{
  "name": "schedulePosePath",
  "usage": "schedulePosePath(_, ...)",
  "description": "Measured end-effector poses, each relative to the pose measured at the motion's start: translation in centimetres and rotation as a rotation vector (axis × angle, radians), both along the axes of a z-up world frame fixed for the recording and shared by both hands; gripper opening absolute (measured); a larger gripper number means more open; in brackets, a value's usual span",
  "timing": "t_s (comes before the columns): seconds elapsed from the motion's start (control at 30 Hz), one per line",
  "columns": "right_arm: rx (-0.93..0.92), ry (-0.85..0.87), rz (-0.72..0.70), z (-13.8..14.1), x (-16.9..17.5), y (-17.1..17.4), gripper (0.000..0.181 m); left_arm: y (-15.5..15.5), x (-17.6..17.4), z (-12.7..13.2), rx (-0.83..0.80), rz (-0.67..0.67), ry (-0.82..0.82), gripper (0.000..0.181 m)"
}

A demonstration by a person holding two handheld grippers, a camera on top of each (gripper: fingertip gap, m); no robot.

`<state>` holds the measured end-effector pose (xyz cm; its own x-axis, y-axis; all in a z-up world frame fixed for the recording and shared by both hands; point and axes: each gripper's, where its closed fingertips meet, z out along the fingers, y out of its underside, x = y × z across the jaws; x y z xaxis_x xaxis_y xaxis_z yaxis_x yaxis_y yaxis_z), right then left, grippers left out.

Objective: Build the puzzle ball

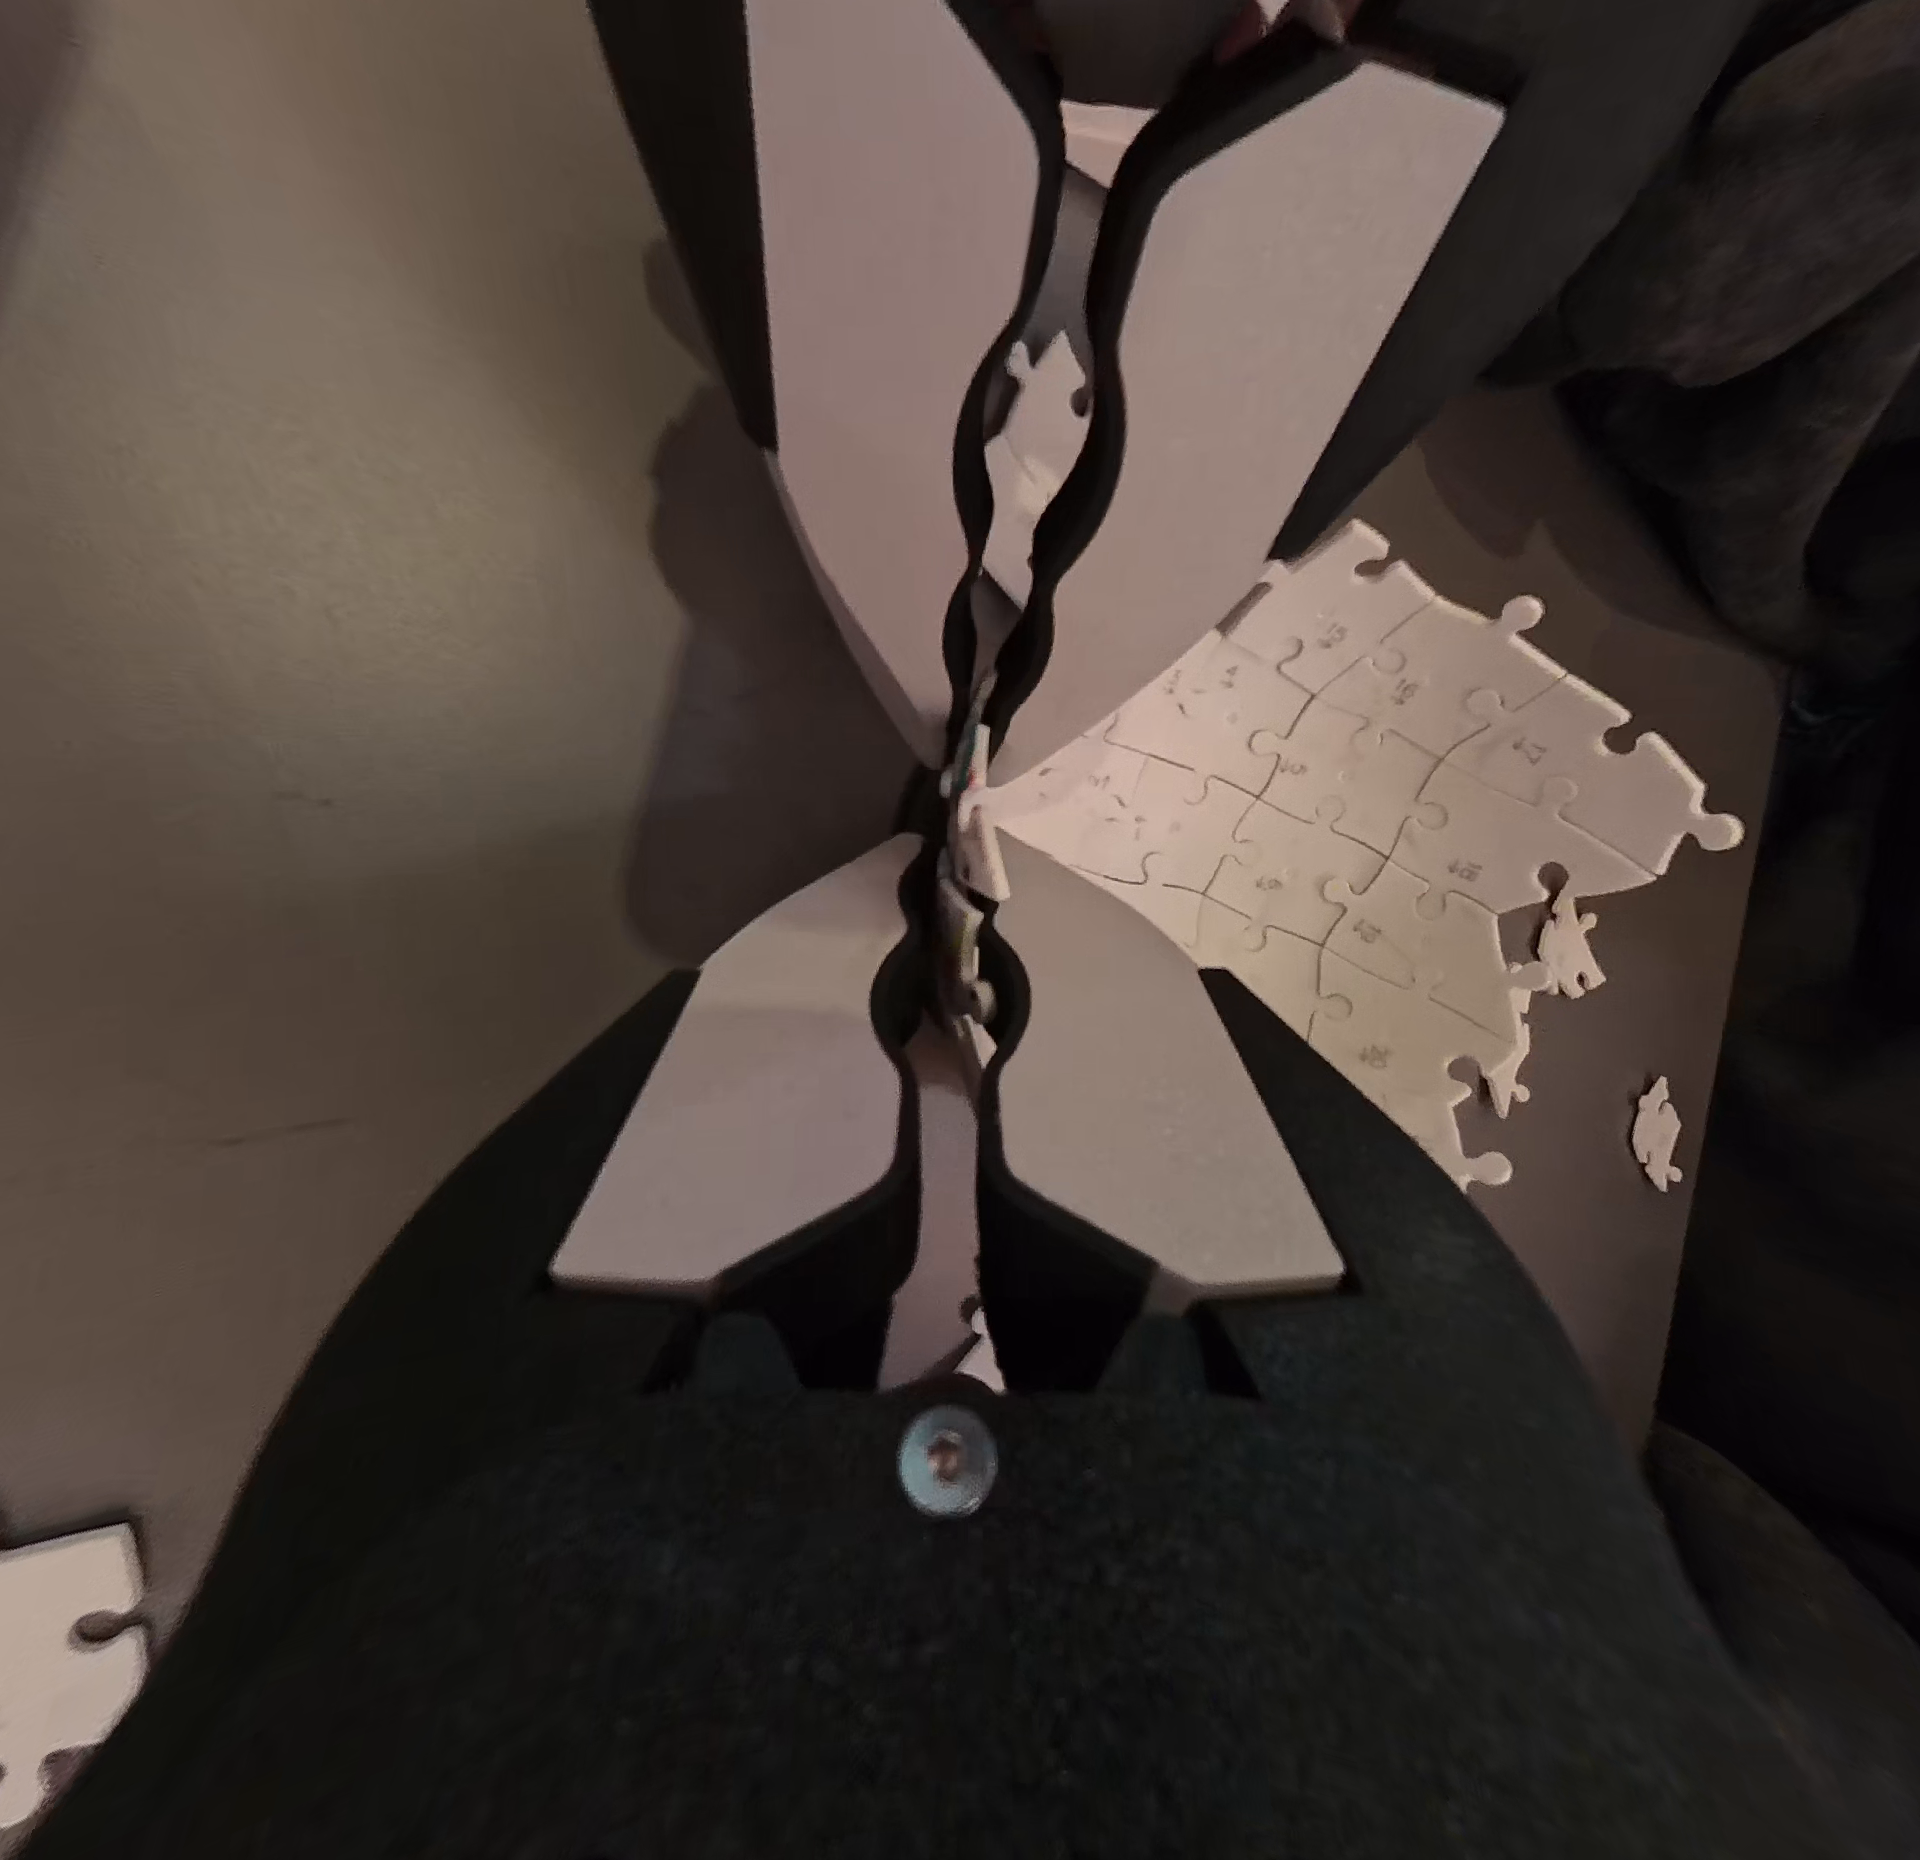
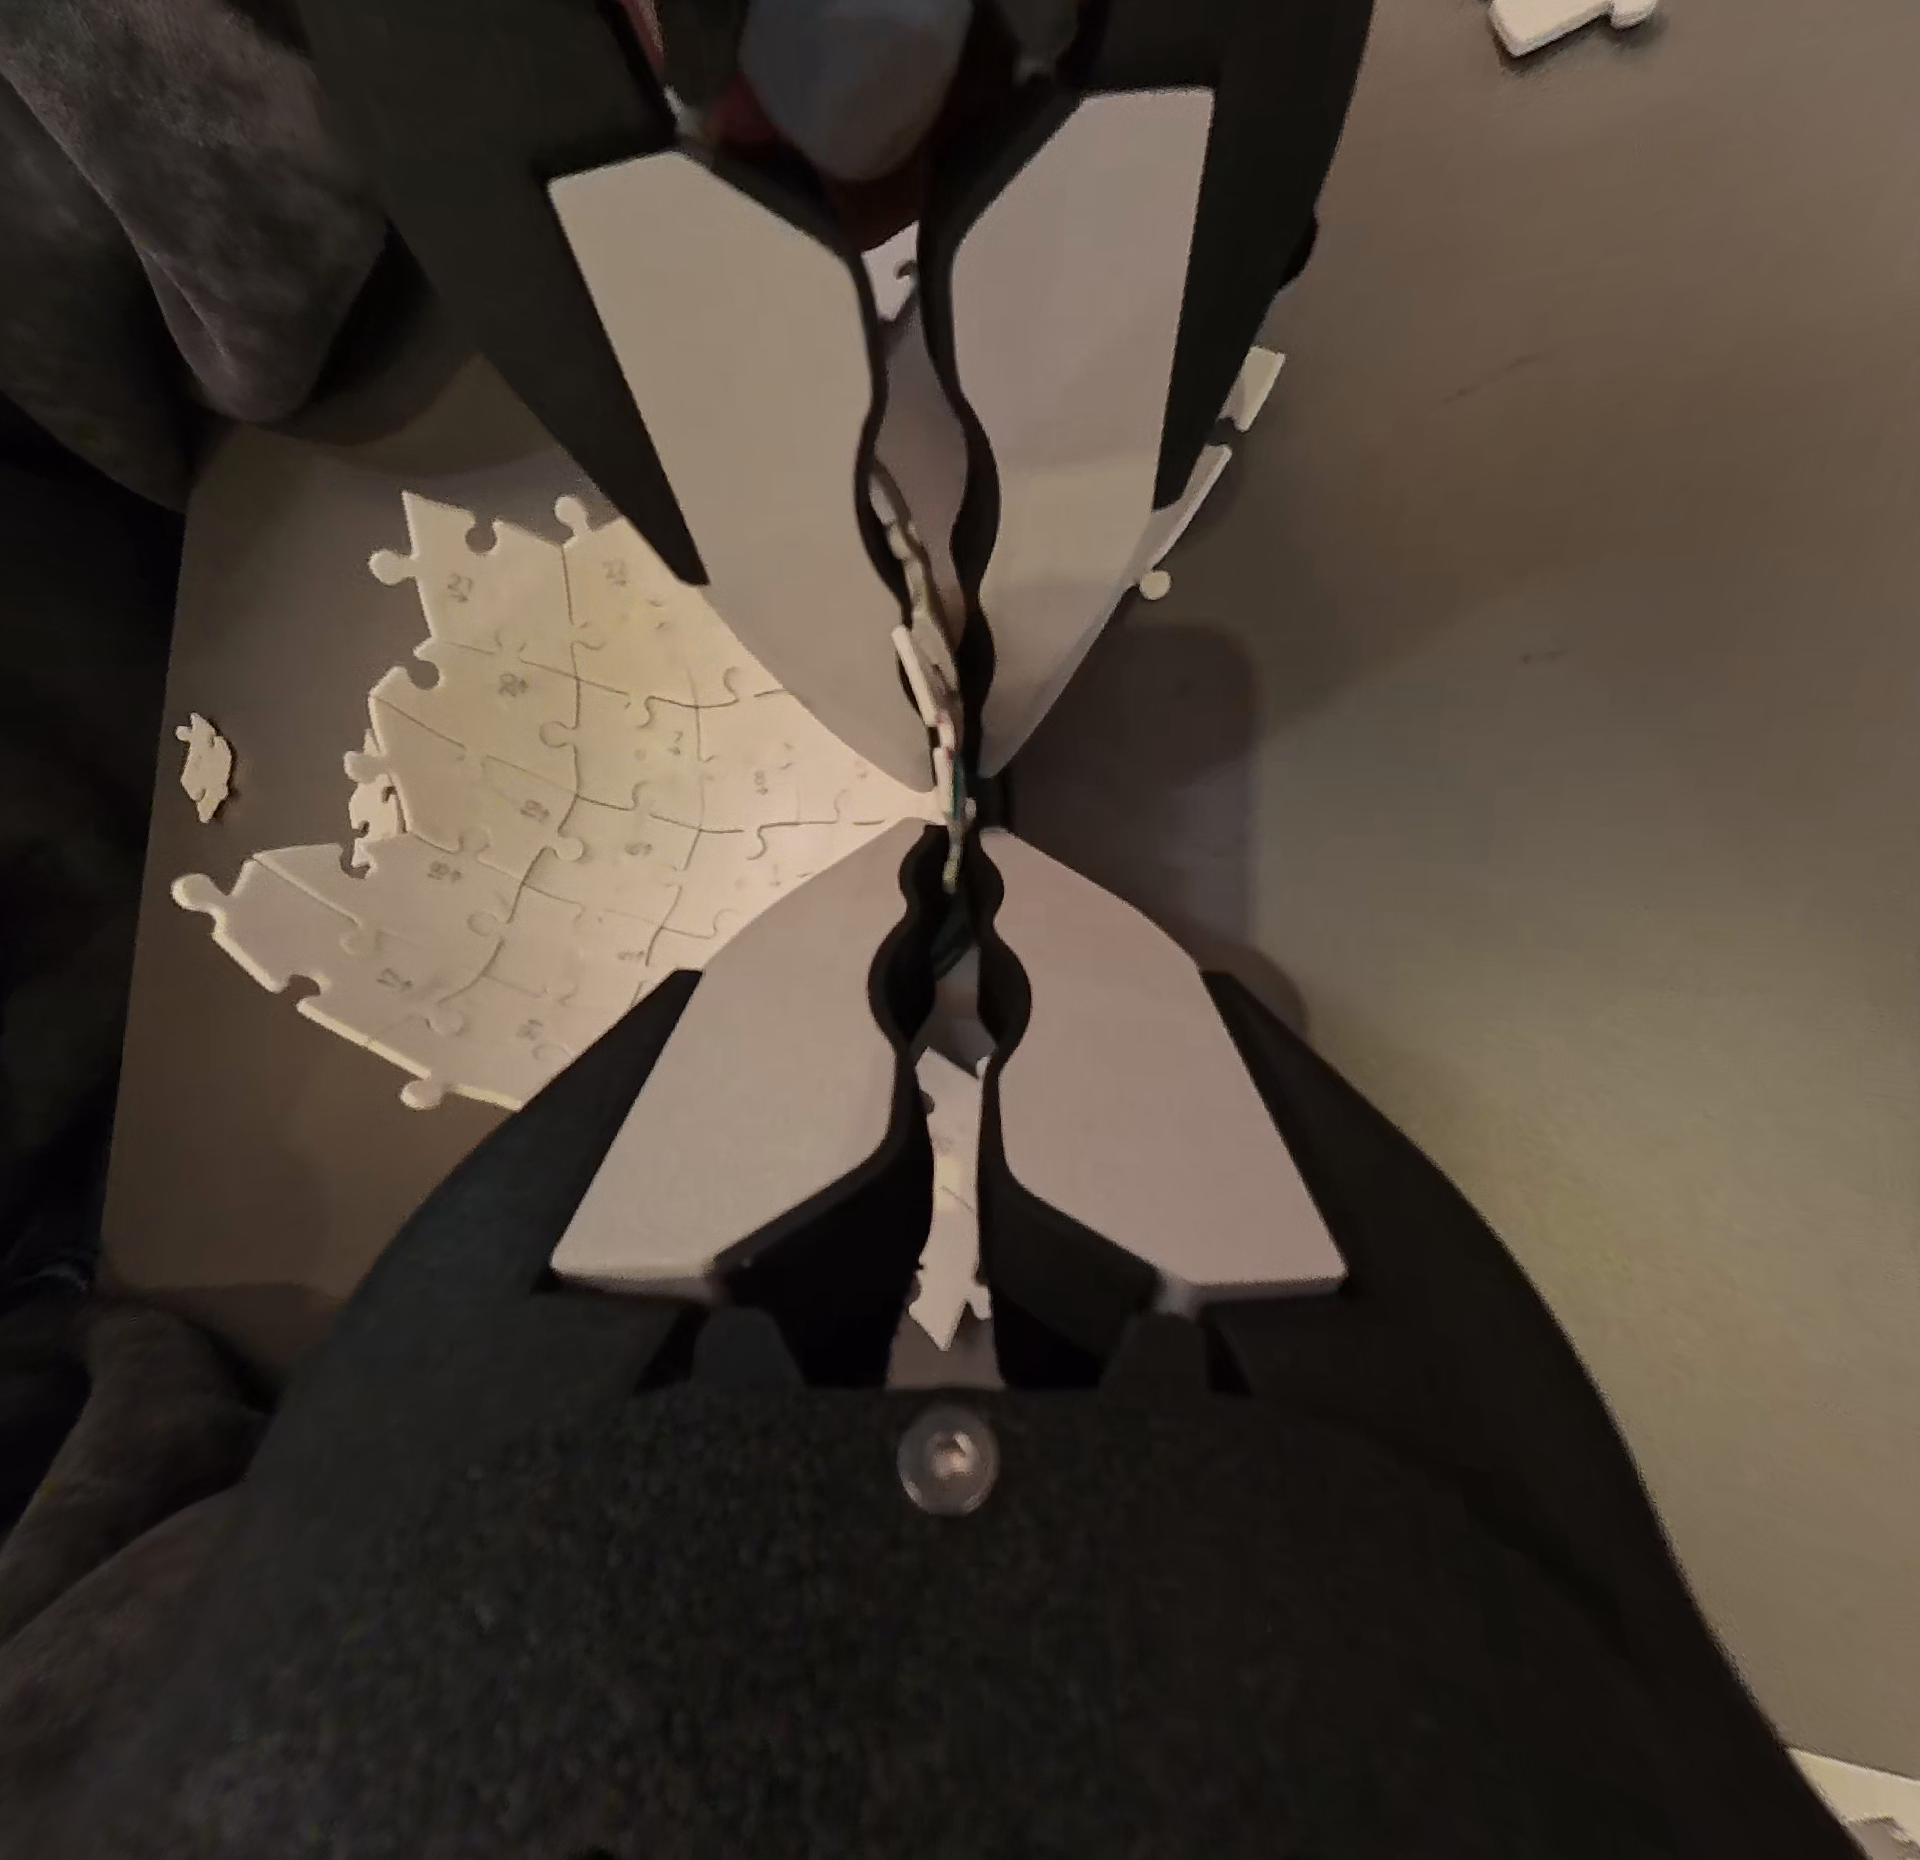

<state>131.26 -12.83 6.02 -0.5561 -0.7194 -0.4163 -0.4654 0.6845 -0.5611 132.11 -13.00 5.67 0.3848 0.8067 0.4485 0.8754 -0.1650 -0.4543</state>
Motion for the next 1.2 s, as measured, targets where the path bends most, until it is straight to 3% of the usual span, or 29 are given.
schedulePosePath(0.4,-0.051,0.060,-0.004,0.2,0.3,-0.8,0.005,-0.3,-0.1,0.3,-0.021,0.014,0.013,0.009)
schedulePosePath(0.47,-0.046,0.053,-0.009,0.1,0.3,-0.8,0.004,-0.4,0.0,1.0,-0.010,0.024,0.029,0.022)
schedulePosePath(0.6,-0.036,0.056,-0.011,0.0,0.2,-0.8,0.004,-1.3,0.5,3.1,-0.017,0.047,0.079,0.023)
schedulePosePath(0.8,-0.022,0.068,-0.012,0.0,0.2,-0.7,0.003,-2.4,1.9,3.1,-0.109,0.045,0.034,0.018)
schedulePosePath(1.2,-0.040,0.078,-0.021,0.0,0.3,-0.9,0.007,-2.2,1.5,2.2,-0.146,0.030,0.024,0.005)
